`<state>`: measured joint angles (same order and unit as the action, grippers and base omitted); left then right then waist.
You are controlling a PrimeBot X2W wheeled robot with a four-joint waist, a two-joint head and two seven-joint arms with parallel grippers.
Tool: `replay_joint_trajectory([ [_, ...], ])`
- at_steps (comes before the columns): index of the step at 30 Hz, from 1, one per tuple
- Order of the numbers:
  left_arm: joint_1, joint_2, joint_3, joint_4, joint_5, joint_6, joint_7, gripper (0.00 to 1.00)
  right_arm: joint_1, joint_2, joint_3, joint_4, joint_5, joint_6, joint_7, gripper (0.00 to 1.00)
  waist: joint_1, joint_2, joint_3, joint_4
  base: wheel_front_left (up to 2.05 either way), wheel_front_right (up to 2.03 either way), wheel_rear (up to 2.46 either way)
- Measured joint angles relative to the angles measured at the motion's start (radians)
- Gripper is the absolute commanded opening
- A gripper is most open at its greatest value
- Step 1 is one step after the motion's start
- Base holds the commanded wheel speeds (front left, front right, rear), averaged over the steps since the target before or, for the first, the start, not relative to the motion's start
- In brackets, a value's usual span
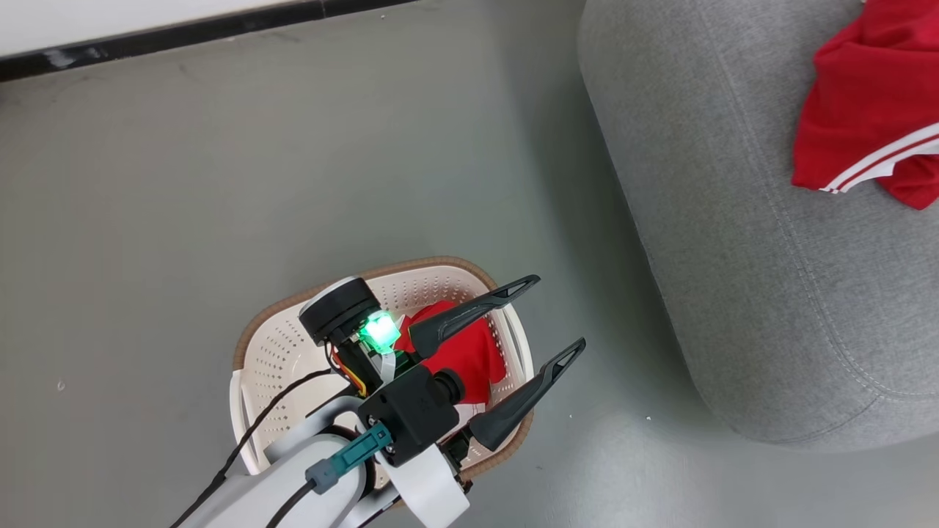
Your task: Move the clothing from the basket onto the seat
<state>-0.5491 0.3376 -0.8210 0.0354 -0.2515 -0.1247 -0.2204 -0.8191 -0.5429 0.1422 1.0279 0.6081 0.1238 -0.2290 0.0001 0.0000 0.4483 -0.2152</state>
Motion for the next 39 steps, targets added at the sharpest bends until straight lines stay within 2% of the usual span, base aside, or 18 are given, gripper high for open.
replay_joint_trajectory([
  [11, 0.003, -0.006, -0.006, 0.050, -0.023, 0.000, -0.009, 1.00, 0.044, -0.010, 0.024, -0.072, -0.002, 0.000, -0.011, 1.00, 0.0000, 0.0000, -0.043, -0.024, 0.00, 0.00, 0.00],
  [15, 0.012, -0.012, -0.003, 0.068, -0.035, 0.000, -0.014, 1.00, 0.058, -0.029, 0.032, -0.120, -0.008, 0.000, -0.018, 1.00, 0.0000, 0.0000, -0.063, -0.031, 0.00, 0.00, 0.00],
  [24, 0.048, -0.019, 0.035, 0.111, -0.054, 0.012, -0.024, 1.00, 0.093, -0.026, 0.038, -0.231, -0.007, 0.000, -0.019, 1.00, 0.0000, 0.0000, -0.115, -0.033, 0.00, 0.00, 0.00],
  [39, 0.155, -0.020, 0.153, 0.138, -0.104, 0.104, -0.032, 1.00, 0.184, 0.066, 0.061, -0.469, -0.063, 0.000, -0.021, 1.00, 0.0000, 0.0000, -0.213, 0.023, 0.00, 0.00, 0.00],
])
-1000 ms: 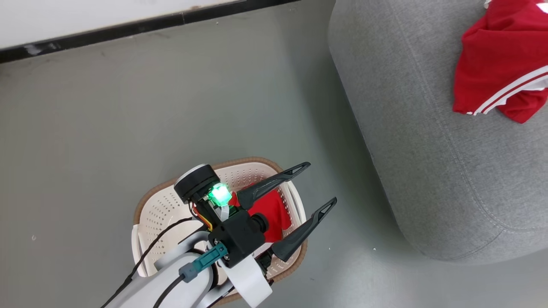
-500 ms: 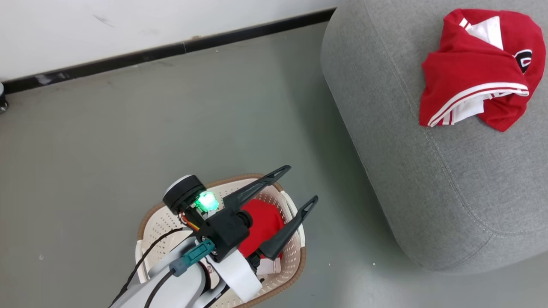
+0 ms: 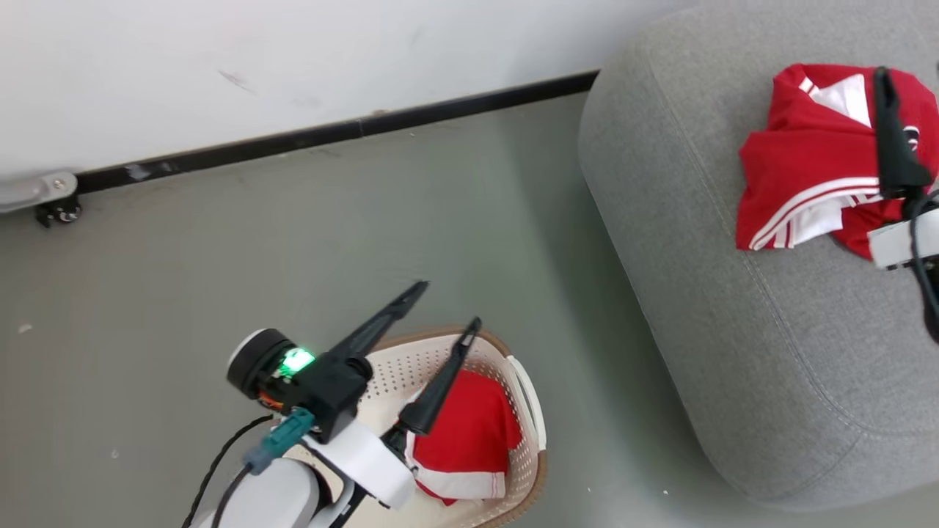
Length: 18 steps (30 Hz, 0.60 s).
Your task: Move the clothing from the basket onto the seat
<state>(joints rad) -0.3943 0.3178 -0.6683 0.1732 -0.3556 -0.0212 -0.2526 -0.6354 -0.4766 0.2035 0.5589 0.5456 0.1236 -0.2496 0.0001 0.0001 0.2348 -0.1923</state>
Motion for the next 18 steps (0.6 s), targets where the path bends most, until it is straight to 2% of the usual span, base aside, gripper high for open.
replay_joint_trajectory([
  [11, 0.081, -0.008, 0.111, -0.026, -0.012, 0.060, 0.000, 1.00, 0.100, 0.134, 0.028, -0.100, -0.101, 0.000, 0.000, 1.00, 0.0000, 0.0000, -0.065, 0.056, 0.00, 0.00, 0.00],
  [18, 0.128, -0.008, 0.173, -0.030, -0.021, 0.085, 0.000, 1.00, 0.172, 0.182, 0.010, -0.125, -0.162, 0.000, 0.000, 1.00, 0.0000, 0.0000, -0.103, 0.083, 0.00, 0.00, 0.00],
])
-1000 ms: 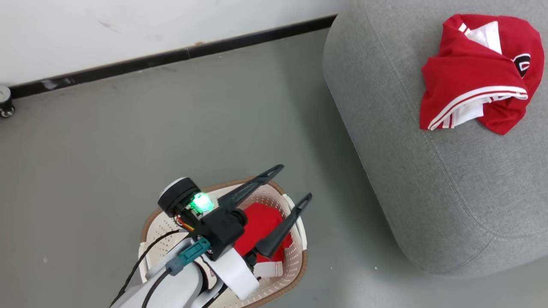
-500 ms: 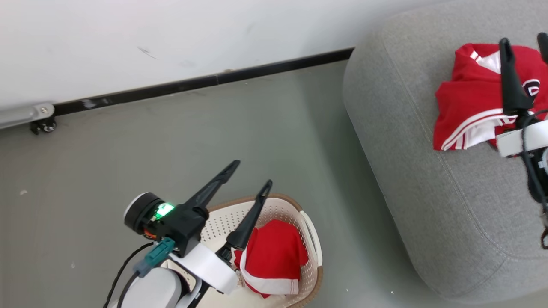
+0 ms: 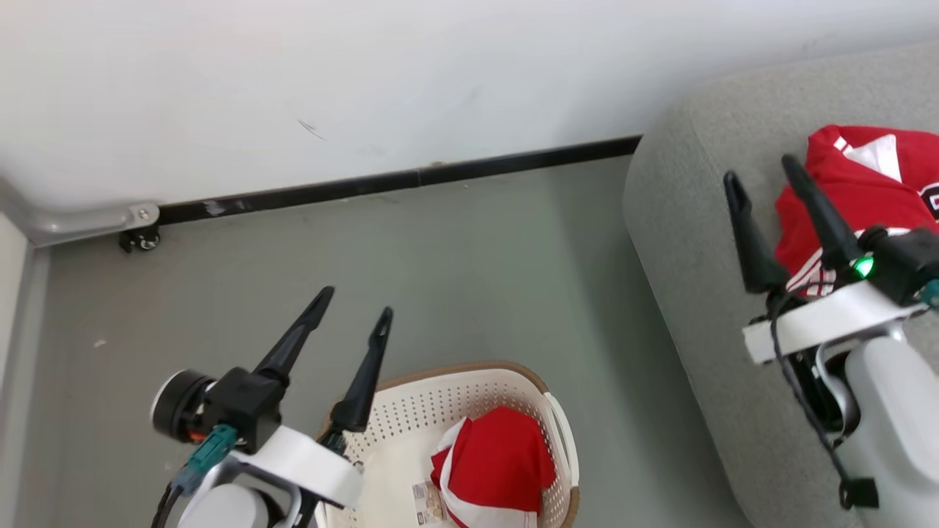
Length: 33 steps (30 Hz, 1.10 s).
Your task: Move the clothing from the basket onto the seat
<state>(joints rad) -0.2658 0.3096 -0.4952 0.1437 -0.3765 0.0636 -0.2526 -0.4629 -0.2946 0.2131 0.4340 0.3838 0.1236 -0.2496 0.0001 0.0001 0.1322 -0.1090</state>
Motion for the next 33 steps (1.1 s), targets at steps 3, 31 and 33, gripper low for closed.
replay_joint_trajectory([
  [3, 0.032, 0.000, 0.031, 0.000, 0.000, 0.016, 0.000, 1.00, 0.041, 0.021, -0.019, -0.013, -0.037, 0.000, 0.000, 1.00, 0.0000, 0.0000, -0.019, 0.012, 0.00, 0.00, 0.00],
  [31, 0.286, -0.012, 0.230, 0.027, -0.004, 0.105, 0.000, 1.00, 0.463, 0.247, -0.276, -0.152, -0.341, 0.000, 0.000, 1.00, 0.0000, 0.0000, -0.176, 0.042, 0.00, 0.00, 0.00],
  [33, 0.300, -0.012, 0.238, 0.026, 0.004, 0.109, 0.000, 1.00, 0.487, 0.253, -0.278, -0.168, -0.351, 0.000, 0.000, 1.00, 0.0000, 0.0000, -0.182, 0.038, 0.00, 0.00, 0.00],
])
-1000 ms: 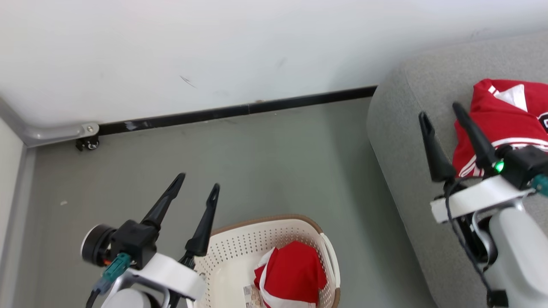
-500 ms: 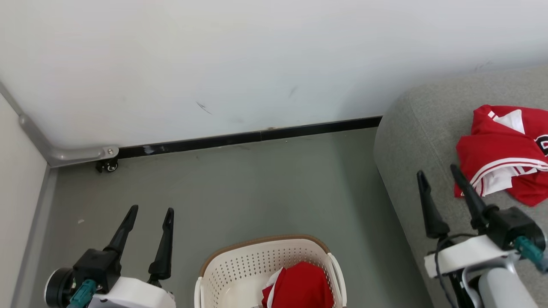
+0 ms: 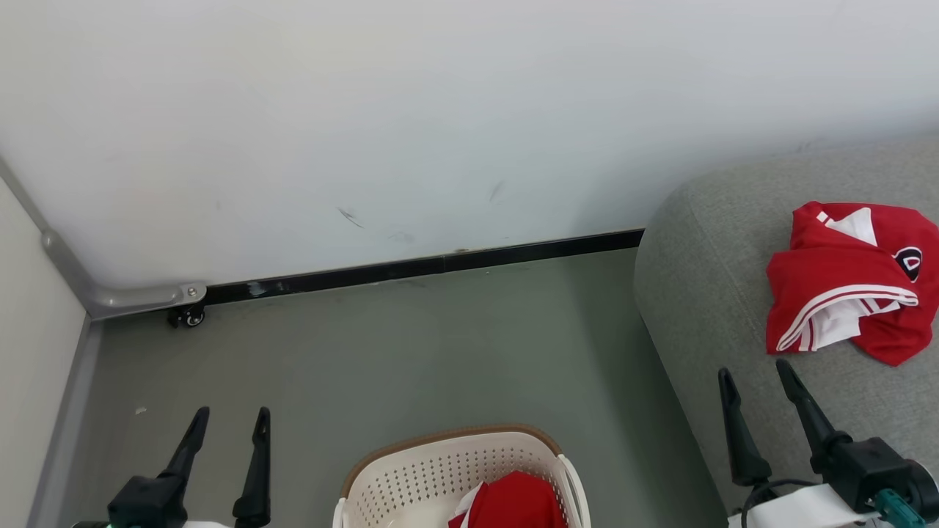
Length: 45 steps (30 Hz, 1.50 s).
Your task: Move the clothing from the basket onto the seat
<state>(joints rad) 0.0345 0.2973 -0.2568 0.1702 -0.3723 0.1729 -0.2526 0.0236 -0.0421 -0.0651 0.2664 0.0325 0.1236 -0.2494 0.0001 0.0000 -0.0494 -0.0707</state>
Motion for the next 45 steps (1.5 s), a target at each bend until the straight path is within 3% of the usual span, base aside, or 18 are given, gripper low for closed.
replay_joint_trajectory([
  [13, 0.033, -0.003, 0.026, -0.018, 0.029, 0.005, 0.000, 1.00, 0.060, 0.004, 0.008, -0.105, -0.043, 0.000, 0.022, 1.00, 0.0000, 0.0000, -0.012, -0.032, 0.00, 0.00, 0.00],
  [33, 0.069, -0.021, 0.049, -0.081, 0.085, 0.024, 0.000, 1.00, 0.117, 0.004, 0.007, -0.209, 0.030, 0.000, 0.058, 1.00, 0.0000, 0.0000, 0.000, -0.040, 0.00, 0.00, 0.00],
  [45, 0.069, -0.021, 0.051, -0.083, 0.087, 0.010, 0.000, 1.00, 0.120, 0.004, -0.004, -0.260, 0.031, 0.000, 0.065, 1.00, 0.0000, 0.0000, 0.018, -0.047, 0.00, 0.00, 0.00],
])
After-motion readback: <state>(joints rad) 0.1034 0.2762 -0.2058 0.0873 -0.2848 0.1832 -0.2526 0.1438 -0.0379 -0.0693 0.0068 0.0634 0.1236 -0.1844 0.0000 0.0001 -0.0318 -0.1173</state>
